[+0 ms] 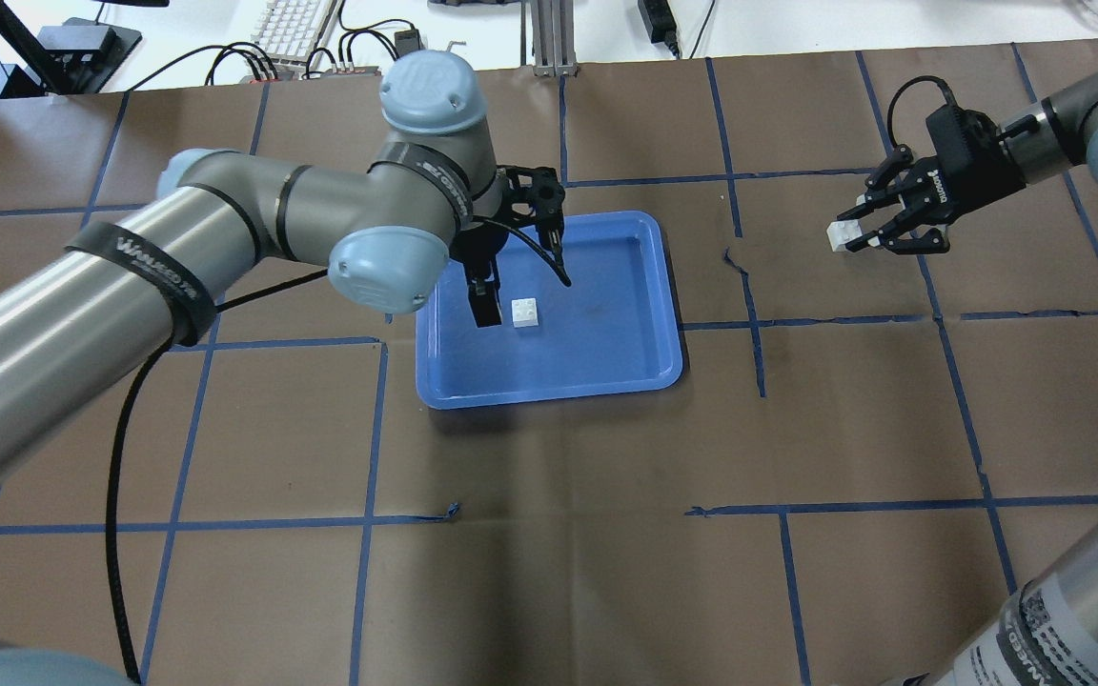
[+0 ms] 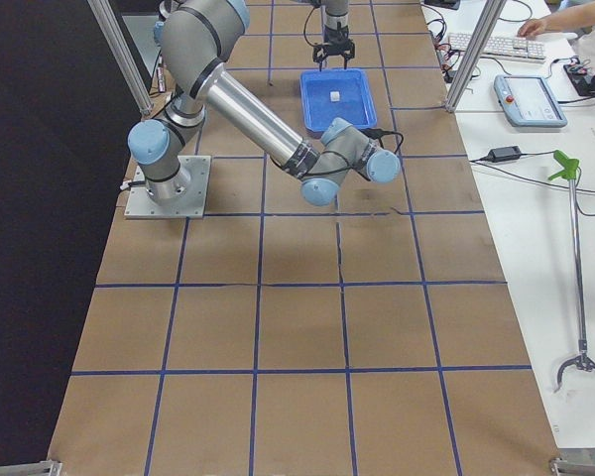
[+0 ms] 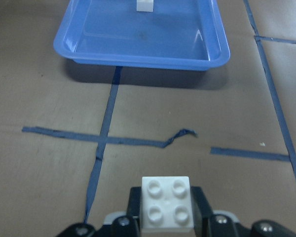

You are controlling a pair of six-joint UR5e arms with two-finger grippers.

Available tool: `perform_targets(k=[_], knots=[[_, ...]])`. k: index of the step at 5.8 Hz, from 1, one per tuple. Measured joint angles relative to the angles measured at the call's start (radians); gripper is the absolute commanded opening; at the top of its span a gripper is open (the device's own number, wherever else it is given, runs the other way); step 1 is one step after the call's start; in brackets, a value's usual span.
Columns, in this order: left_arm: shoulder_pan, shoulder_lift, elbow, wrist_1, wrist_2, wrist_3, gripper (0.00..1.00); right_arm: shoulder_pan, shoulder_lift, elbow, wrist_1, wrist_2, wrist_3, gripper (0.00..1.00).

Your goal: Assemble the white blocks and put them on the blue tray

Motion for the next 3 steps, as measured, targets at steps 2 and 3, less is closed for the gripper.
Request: perform_targets(k=[2, 3], knots=[[0.110, 0.253, 0.006, -0.306, -0.006, -0.122, 0.99, 0.134, 0.001, 0.013, -0.063, 0.061, 0.142, 0.38], [0.158, 0.333, 0.011, -0.387, 0.014, -0.283, 0.99, 0.209, 0.001, 0.045, -0.168, 0.081, 0.260, 0.38]])
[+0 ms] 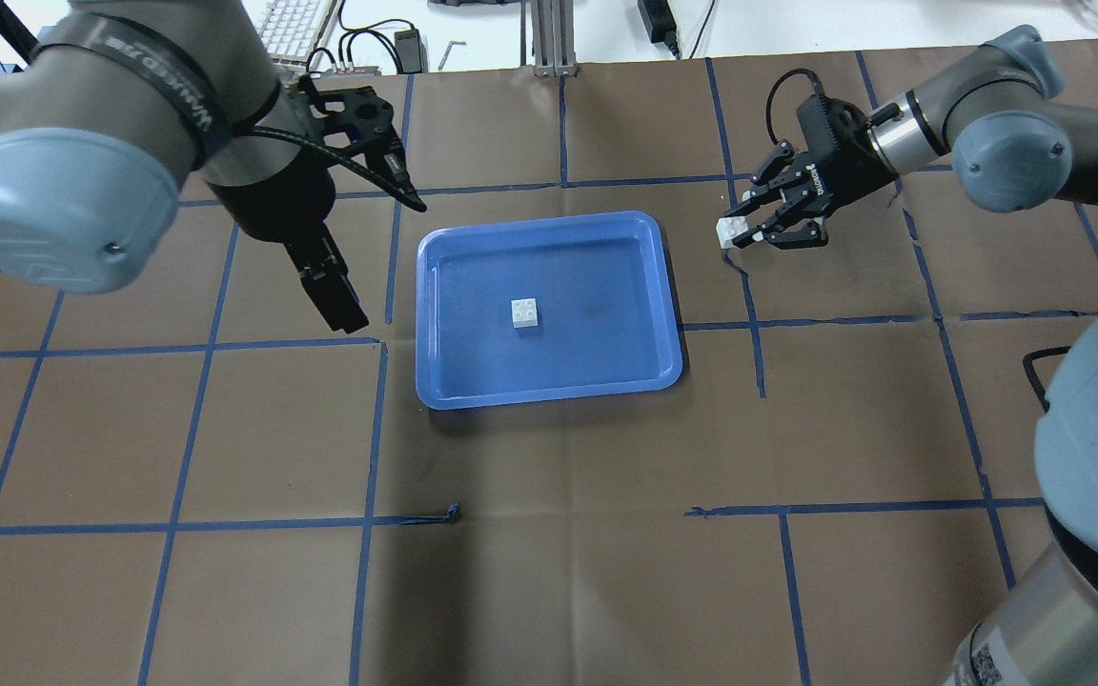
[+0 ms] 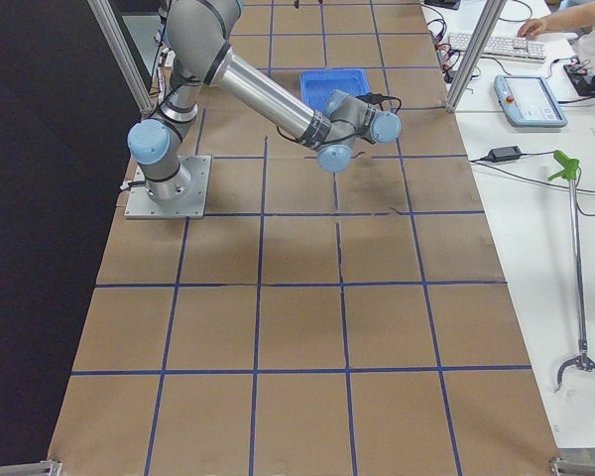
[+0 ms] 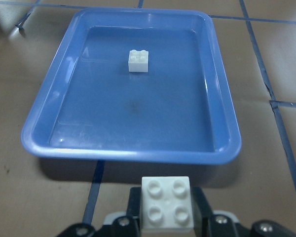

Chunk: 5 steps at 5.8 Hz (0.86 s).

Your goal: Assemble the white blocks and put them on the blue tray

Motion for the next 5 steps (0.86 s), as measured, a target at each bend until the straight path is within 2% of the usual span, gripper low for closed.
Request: perform_targets(k=[1, 3, 4, 5], knots=[[0.027, 0.045, -0.001, -0.034, 0.017, -0.208, 0.99, 0.093, 0.004, 0.055, -0.184, 0.018, 0.169, 0.38], [0.094, 0.065, 0.004, -0.039, 0.019, -0.687, 0.99, 0.248, 0.045, 0.165, -0.613, 0.026, 0.515, 0.38], [0.121, 0.061, 0.018, -0.039, 0.020, -0.779, 0.99, 0.275, 0.078, 0.186, -0.719, 0.026, 0.589, 0.38], [0.129, 0.044, 0.042, -0.040, 0.026, -0.821, 0.99, 0.286, 0.097, 0.193, -0.755, 0.024, 0.611, 0.38]])
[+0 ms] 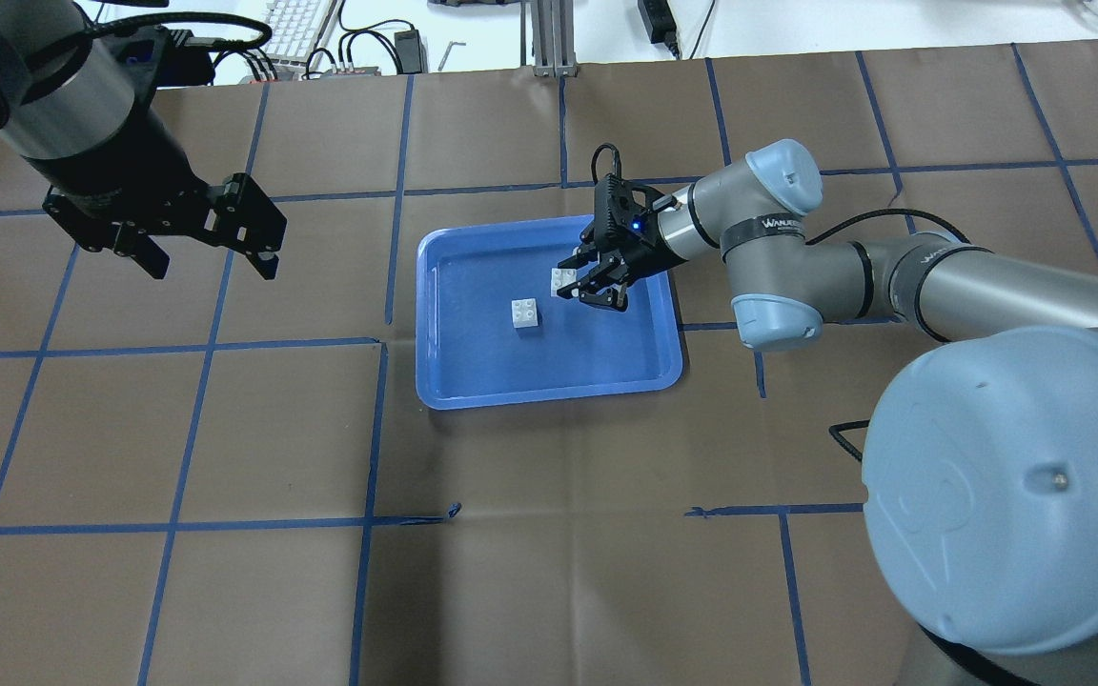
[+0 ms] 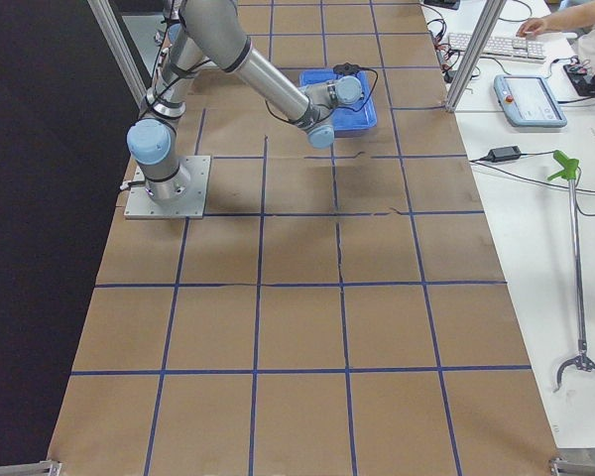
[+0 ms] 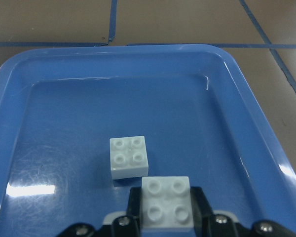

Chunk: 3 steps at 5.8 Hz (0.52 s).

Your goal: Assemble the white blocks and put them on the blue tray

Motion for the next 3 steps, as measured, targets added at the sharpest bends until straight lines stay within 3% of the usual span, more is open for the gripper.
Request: perform_targets(k=[3], knots=[[0.002, -0.029, 0.040, -0.001, -0.004, -0.077, 0.99, 0.013, 0.022, 0.002, -0.013, -0.005, 0.009, 0.38]])
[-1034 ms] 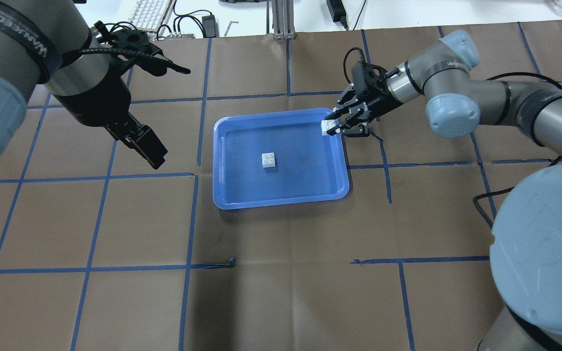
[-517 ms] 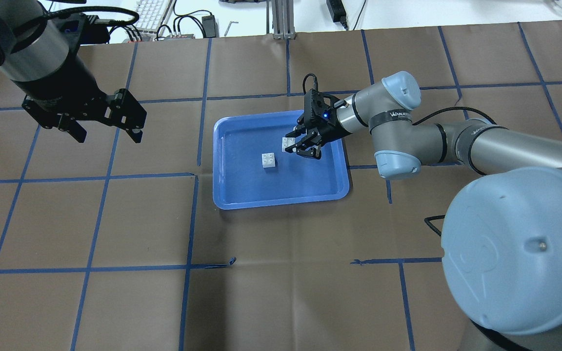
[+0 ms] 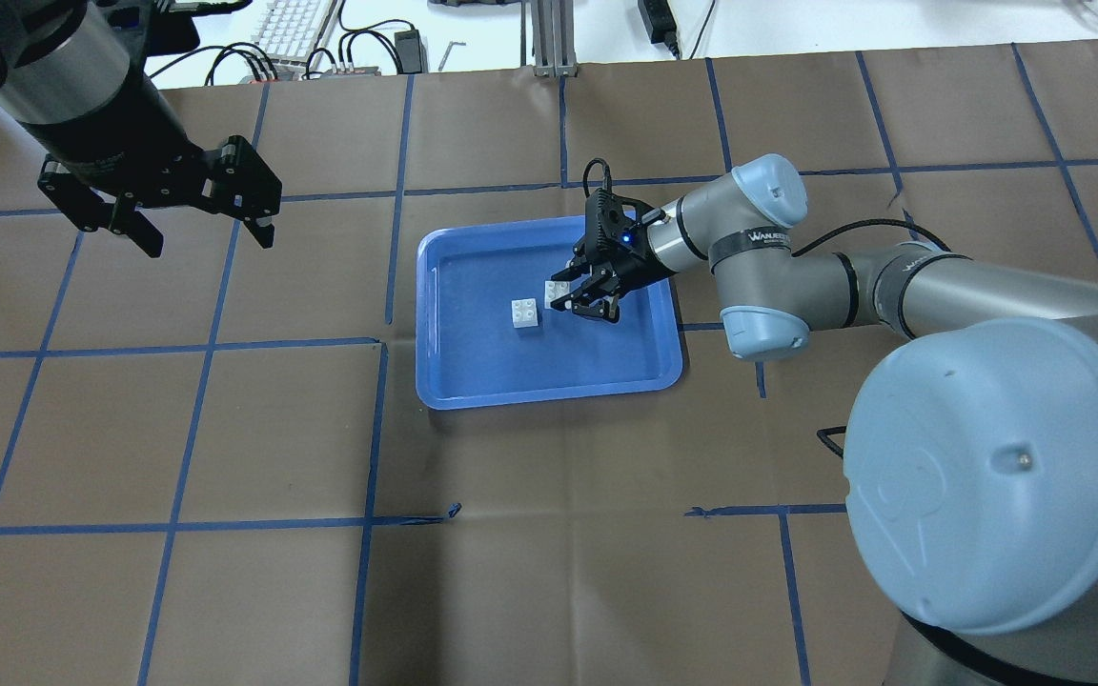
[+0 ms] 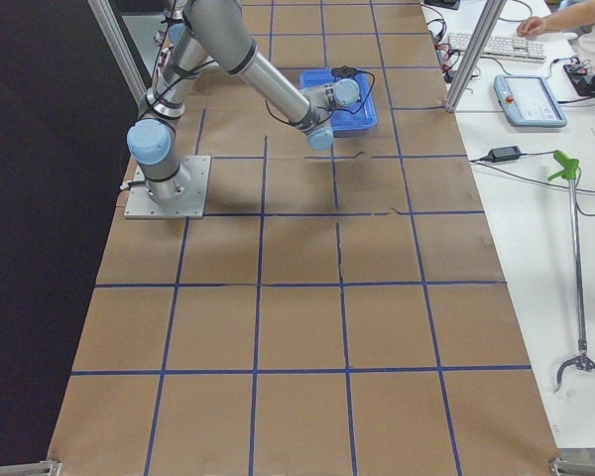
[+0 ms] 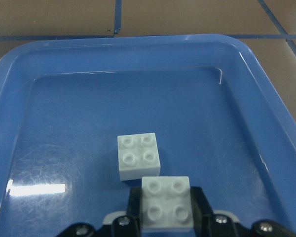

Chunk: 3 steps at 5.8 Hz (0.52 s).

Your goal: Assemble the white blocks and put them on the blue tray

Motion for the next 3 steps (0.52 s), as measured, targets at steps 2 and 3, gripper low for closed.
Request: perform_targets(k=[2, 3], knots=[[-0.001, -0.001, 0.000, 0.001, -0.003, 0.000, 0.99, 0.009, 0.002, 0.000, 0.003, -0.003, 0.000, 0.38], [-0.001, -0.002, -0.001, 0.001, 0.000, 0.003, 0.99, 0.016, 0.003, 0.000, 0.003, -0.004, 0.000, 0.38]])
